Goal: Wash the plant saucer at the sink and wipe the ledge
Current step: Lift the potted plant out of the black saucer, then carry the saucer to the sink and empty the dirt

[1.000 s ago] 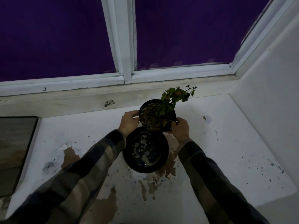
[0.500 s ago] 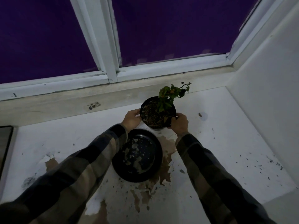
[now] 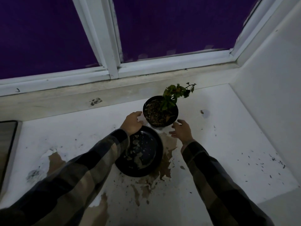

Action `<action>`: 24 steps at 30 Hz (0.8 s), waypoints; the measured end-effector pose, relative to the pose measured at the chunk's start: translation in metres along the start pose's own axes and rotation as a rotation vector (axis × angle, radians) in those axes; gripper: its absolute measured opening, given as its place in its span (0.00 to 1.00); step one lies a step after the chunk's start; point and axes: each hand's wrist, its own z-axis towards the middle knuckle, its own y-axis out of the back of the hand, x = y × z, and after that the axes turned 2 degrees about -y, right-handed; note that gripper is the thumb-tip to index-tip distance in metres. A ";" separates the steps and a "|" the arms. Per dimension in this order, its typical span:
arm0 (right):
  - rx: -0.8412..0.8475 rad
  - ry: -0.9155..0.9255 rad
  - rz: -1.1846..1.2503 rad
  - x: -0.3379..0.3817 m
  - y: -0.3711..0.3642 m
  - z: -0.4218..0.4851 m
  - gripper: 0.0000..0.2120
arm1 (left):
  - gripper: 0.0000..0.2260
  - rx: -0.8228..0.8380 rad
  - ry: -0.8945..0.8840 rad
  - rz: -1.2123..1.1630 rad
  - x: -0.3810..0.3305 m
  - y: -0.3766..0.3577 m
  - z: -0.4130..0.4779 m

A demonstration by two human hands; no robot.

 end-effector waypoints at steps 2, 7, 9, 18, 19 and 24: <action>0.053 -0.035 -0.057 -0.017 0.005 -0.013 0.24 | 0.21 0.005 -0.011 0.056 0.011 0.003 -0.019; 0.140 -0.111 -0.148 -0.064 0.007 -0.049 0.19 | 0.19 -0.043 0.002 0.060 0.049 -0.003 -0.090; 0.153 -0.138 -0.143 -0.080 0.003 -0.064 0.15 | 0.19 -0.047 0.031 0.063 0.067 -0.009 -0.120; 0.247 -0.250 0.067 -0.104 -0.041 -0.099 0.19 | 0.20 -0.052 0.099 0.107 0.099 -0.020 -0.179; 0.238 -0.270 0.121 -0.104 -0.047 -0.100 0.20 | 0.20 -0.070 0.085 0.111 0.097 -0.019 -0.180; 0.180 -0.340 0.265 -0.103 -0.059 -0.104 0.20 | 0.19 -0.129 0.053 0.098 0.090 -0.011 -0.190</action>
